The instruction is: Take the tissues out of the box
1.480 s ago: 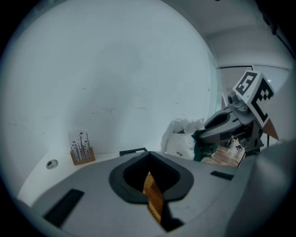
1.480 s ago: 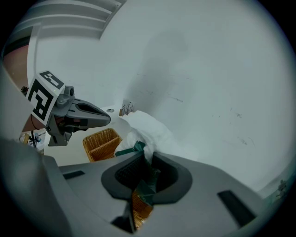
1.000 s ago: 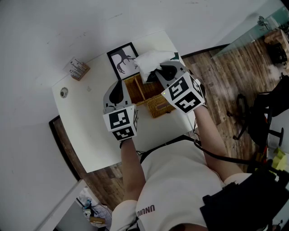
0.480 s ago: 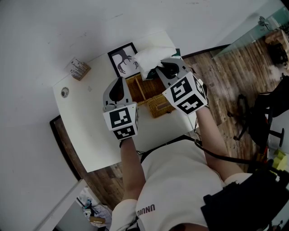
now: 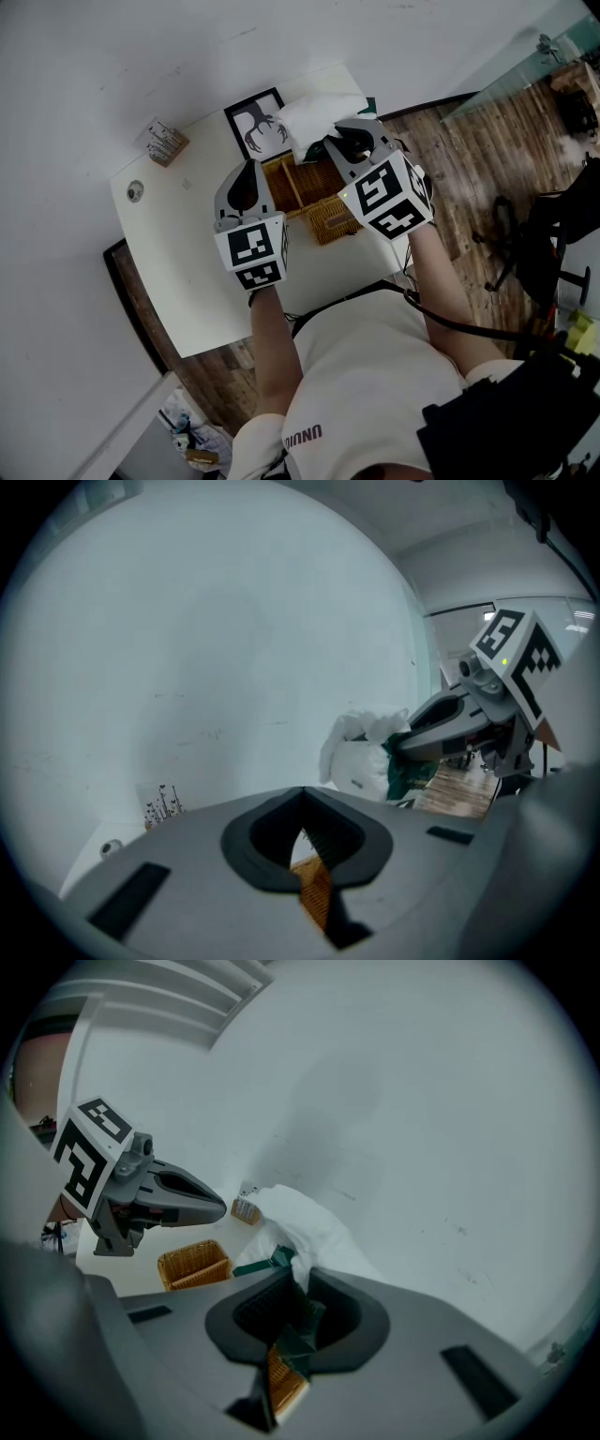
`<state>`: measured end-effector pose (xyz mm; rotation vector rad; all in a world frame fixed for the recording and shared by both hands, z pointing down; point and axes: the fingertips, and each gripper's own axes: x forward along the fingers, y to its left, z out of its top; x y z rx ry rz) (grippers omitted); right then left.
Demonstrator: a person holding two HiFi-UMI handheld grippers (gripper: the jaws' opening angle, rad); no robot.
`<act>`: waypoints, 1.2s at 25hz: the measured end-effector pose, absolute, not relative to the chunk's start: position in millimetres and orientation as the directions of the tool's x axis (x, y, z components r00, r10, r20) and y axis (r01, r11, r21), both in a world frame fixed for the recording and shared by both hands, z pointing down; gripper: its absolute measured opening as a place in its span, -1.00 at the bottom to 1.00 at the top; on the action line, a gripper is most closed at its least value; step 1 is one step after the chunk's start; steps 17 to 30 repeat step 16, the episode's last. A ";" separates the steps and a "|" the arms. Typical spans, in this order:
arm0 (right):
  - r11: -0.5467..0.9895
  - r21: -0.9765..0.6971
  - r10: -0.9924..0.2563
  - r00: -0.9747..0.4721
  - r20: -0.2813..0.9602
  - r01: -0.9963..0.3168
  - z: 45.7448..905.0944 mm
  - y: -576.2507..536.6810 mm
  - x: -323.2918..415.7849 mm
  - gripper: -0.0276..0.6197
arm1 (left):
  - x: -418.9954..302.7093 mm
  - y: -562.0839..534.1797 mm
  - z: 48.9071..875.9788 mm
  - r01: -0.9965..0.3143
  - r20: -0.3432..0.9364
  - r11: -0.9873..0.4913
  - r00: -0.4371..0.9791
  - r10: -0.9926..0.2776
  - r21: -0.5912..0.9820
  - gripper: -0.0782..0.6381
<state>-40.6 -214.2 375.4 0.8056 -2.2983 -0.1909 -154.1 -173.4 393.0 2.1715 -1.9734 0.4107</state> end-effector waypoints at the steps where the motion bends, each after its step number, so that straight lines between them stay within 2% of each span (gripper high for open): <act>1: 0.797 0.341 -0.598 -0.574 0.559 -0.498 375.3 -214.0 -40.4 -0.74 | -154.0 -173.3 392.9 -0.993 0.320 -0.103 0.081 -0.944 -0.053 -0.75; 30: 0.794 0.345 -0.602 -0.570 0.559 -0.501 372.0 -213.9 -36.0 -0.74 | -151.9 -172.4 392.0 -0.994 0.325 -0.098 0.076 -0.943 -0.051 -0.75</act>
